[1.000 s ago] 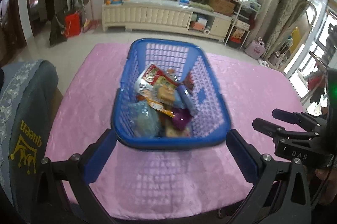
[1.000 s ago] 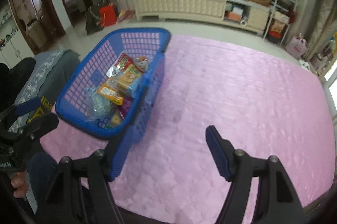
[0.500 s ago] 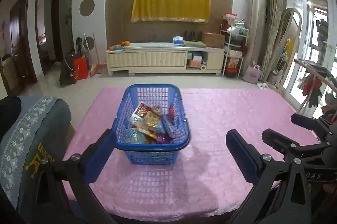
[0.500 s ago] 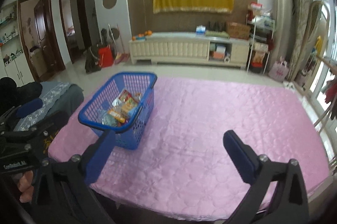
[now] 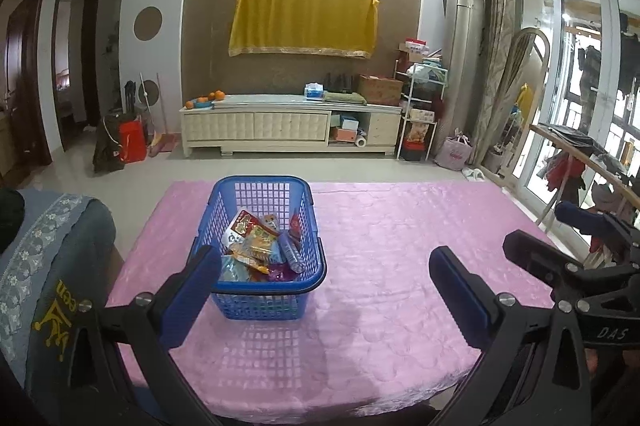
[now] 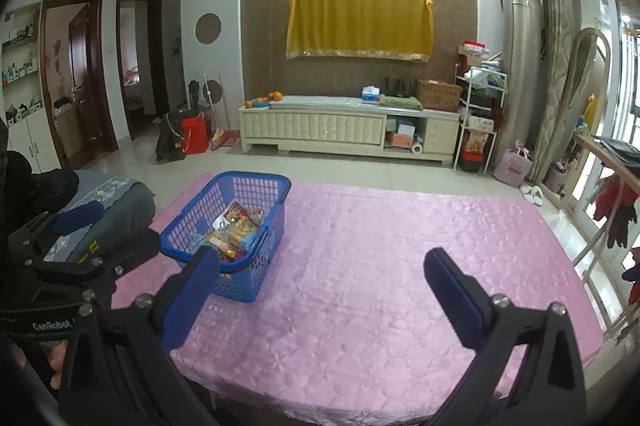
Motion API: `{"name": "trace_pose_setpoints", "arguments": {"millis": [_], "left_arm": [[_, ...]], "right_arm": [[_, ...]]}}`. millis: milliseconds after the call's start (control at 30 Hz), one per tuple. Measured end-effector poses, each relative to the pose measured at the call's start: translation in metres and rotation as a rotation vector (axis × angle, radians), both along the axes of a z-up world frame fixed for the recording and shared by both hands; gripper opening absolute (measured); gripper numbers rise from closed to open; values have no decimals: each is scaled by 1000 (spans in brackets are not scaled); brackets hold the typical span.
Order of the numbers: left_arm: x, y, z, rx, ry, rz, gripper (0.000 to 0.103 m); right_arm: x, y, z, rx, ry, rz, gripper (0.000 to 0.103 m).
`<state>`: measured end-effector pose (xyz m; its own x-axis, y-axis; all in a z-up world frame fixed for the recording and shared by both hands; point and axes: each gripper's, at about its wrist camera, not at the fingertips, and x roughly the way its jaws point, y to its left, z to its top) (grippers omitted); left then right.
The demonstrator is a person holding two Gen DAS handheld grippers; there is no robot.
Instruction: Organize snacks
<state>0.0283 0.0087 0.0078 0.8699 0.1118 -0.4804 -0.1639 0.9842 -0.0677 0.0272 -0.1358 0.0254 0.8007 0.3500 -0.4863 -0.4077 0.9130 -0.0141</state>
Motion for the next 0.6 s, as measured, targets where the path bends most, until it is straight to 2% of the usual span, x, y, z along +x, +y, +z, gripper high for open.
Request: {"name": "trace_pose_setpoints", "arguments": {"millis": [600], "left_arm": [[2,-1,-3,12,4,3,103]], "right_arm": [[-1,0,-5,7,26,1,103]]}}
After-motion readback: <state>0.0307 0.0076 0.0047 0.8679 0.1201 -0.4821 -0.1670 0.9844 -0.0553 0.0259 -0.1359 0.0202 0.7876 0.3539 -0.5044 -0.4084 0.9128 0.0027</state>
